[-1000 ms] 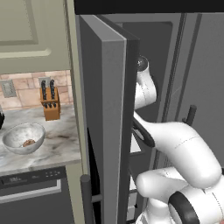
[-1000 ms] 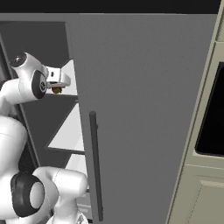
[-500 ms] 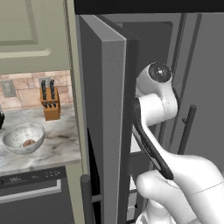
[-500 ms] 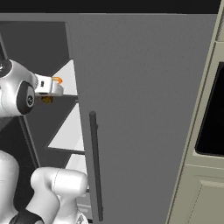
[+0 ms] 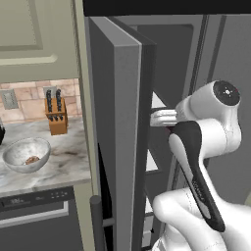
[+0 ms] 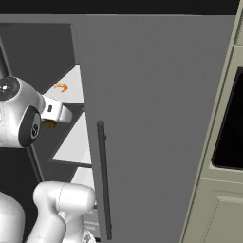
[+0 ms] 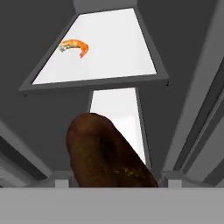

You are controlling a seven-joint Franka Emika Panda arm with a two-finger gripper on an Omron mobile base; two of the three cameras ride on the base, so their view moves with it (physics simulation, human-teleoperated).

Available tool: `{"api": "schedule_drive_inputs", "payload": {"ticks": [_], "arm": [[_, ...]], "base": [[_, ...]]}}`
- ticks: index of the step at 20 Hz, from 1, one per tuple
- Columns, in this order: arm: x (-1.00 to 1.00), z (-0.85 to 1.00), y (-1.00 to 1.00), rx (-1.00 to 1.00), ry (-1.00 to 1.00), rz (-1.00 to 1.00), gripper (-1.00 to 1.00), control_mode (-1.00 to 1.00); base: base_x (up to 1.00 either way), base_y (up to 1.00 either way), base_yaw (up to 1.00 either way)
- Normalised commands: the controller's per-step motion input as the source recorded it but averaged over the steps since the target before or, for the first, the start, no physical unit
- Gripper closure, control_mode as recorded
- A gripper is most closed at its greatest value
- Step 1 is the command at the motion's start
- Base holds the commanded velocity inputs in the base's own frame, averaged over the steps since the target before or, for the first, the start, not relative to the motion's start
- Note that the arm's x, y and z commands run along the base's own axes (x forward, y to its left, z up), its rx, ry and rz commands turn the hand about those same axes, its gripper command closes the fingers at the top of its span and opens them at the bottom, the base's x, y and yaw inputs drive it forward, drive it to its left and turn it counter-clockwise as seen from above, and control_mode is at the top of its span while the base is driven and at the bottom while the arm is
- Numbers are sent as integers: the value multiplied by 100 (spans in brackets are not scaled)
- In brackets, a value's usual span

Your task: Take the shrimp, sweet potato, and mushroom from the freezer and place them in the bowl on the counter.

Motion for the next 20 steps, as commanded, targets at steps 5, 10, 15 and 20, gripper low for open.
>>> {"api": "schedule_drive_inputs", "payload": {"ticks": [5,10,15,20], "arm": [[-77,0,-23,3,8,0,100,-100],[-60,0,-7,0,11,0,100,-100],[-37,2,-14,-1,11,1,100,-100],[0,0,-2,-9,3,1,100,-100]], "base": [[0,0,0],[0,0,0],[0,0,0],[0,0,0]]}}
